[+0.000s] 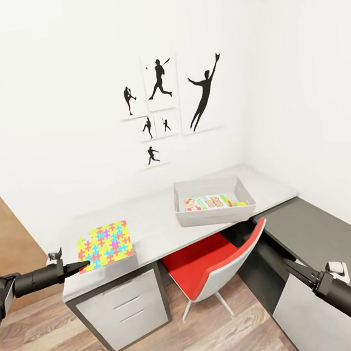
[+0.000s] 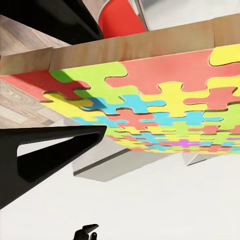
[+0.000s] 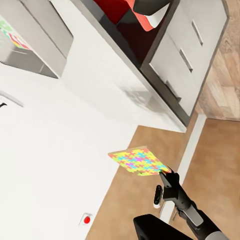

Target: Put all the toys in the child's room - the three board games (two on the bed and one on the table), the two jigsaw puzzles on the table, and the tennis ball on the table - inside the toy box on the table in the child's room.

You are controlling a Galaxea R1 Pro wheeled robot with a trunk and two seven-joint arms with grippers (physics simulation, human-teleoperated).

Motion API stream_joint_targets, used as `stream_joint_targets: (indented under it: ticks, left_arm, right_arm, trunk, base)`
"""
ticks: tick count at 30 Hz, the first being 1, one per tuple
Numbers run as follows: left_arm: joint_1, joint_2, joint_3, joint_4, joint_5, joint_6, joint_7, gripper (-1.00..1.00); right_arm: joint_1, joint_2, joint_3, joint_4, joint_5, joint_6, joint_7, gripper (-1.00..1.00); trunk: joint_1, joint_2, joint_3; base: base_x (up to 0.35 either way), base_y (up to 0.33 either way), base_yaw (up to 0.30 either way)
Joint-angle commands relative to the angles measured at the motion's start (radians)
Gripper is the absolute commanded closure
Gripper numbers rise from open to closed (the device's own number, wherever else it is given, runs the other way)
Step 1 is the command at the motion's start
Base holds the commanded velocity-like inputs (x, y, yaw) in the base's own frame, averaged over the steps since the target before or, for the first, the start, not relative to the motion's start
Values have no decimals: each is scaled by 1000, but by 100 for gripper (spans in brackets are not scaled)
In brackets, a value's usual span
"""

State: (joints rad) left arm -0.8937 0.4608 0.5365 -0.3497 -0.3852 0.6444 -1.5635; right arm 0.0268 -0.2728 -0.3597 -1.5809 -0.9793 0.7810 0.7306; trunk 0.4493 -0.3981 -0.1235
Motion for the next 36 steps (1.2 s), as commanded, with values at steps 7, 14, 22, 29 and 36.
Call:
stream_joint_targets:
  ticks: [7,14,22,29,36]
  left_arm:
    - [-1,0,7,0,-11,11,-7,100]
    - [-1,-1,7,0,-11,11,-7,100]
    - [-1,-1,7,0,-11,11,-7,100]
    - [-1,-1,7,0,-11,11,-7,100]
    - [-1,-1,5,0,-11,8,-7,100]
  right_arm:
    - [0,0,-1,-1,-4,6,-1,-100]
    - [0,0,-1,-1,-4,6,-1,-100]
    - [0,0,-1,-1,-4,6,-1,-100]
    - [0,0,-1,-1,-4,6,-1,-100]
    - [0,0,-1,-1,-4,6,-2,-100]
  trunk:
    - [1,-2,10]
    - [1,-2,21]
    - [1,-2,35]
    - [1,-2,46]
    - [1,-2,58]
  base:
    - [0,0,0]
    - [0,0,0]
    - [0,0,0]
    - [0,0,0]
    - [0,0,0]
